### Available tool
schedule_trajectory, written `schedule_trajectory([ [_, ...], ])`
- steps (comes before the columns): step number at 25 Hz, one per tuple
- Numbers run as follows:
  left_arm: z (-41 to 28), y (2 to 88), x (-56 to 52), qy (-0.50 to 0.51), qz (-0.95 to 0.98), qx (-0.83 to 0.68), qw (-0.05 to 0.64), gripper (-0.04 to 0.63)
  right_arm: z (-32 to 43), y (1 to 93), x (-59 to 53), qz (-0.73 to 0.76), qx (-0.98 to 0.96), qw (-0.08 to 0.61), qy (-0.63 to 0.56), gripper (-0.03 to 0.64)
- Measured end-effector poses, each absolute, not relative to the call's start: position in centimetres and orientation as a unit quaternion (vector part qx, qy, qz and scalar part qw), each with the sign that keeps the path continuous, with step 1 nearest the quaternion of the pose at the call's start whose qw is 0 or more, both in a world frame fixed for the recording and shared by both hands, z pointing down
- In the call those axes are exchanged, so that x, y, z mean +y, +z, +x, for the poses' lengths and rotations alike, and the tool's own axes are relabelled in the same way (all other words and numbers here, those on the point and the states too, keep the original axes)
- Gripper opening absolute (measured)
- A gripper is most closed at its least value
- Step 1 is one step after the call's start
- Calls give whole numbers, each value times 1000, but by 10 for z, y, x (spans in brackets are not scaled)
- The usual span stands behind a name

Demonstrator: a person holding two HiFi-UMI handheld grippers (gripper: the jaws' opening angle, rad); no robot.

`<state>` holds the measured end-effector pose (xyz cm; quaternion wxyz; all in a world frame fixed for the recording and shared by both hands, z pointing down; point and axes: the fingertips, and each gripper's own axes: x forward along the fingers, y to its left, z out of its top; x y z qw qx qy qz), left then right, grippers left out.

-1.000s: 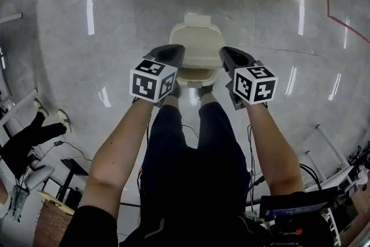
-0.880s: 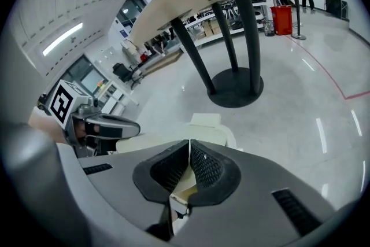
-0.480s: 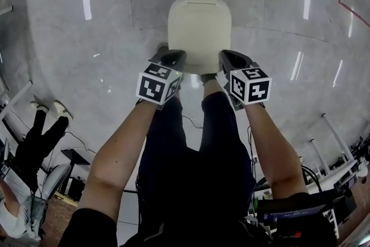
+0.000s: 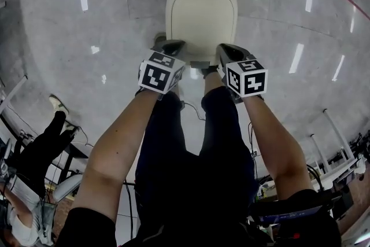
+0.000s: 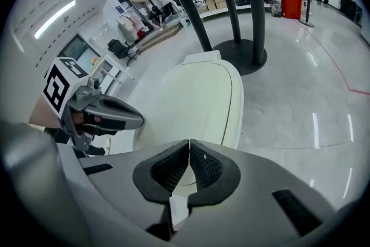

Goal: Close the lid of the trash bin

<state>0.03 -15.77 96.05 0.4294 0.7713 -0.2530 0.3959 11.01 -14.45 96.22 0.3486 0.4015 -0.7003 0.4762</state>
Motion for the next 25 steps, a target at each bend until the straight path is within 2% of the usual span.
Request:
schedule_trajectory([
  [11,3,941,-172,383,779,-268,417,2,110,941,-165,389,-721,339,462,11],
  [20,3,735,-253,236,851,-319,344,2,106,720,-259,402,-817,230,344,11],
  [25,-8,611,-280,189,875,-337,291,2,101,601,-285,427,-836,184,291,11],
])
